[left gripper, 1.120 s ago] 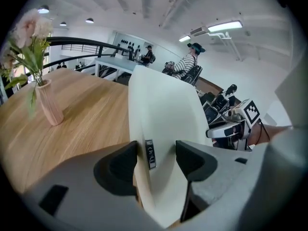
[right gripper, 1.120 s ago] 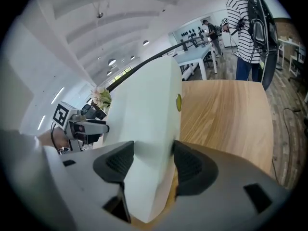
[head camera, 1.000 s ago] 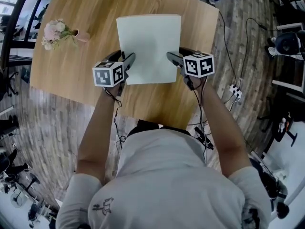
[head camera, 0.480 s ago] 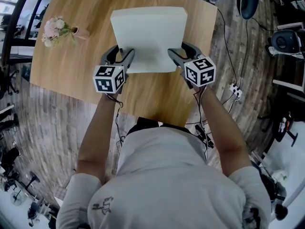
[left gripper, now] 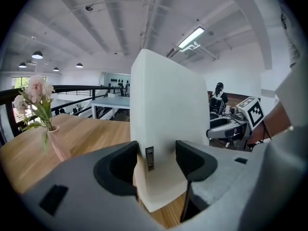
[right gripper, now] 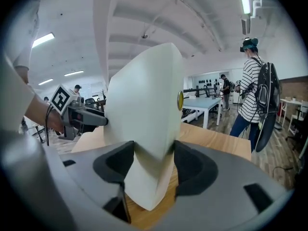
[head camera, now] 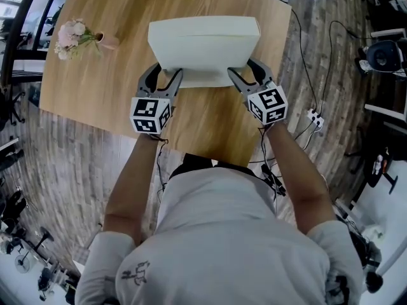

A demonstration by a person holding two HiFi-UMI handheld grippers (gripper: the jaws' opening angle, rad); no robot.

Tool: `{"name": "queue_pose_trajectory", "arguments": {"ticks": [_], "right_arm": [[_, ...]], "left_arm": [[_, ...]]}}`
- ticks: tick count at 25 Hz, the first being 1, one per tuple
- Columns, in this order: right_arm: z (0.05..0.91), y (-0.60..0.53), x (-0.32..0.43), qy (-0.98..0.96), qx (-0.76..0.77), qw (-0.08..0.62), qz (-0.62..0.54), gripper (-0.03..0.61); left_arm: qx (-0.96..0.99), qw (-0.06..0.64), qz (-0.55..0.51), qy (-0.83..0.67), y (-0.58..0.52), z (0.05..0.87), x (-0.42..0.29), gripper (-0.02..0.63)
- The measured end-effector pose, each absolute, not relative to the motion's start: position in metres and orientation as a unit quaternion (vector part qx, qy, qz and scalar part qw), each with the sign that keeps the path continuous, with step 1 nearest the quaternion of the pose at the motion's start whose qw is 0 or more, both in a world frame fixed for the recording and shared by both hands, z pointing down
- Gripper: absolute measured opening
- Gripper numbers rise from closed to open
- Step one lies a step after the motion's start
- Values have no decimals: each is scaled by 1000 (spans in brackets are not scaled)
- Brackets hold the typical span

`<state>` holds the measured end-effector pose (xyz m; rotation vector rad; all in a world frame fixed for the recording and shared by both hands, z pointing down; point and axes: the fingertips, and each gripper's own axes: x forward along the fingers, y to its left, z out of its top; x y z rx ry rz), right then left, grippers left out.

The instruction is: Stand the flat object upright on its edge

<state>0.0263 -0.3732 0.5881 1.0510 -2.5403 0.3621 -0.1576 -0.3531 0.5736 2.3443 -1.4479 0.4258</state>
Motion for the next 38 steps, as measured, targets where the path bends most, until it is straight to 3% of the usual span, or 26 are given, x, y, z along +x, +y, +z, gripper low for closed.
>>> {"name": "queue_pose_trajectory", "arguments": {"ticks": [12, 38], "right_arm": [[594, -355, 32, -895, 391, 205, 65, 270], [581, -330, 48, -900, 387, 191, 59, 290]], "left_arm": [[832, 156, 156, -509, -334, 580, -152, 256], [818, 150, 142, -536, -299, 576, -161, 261]]}}
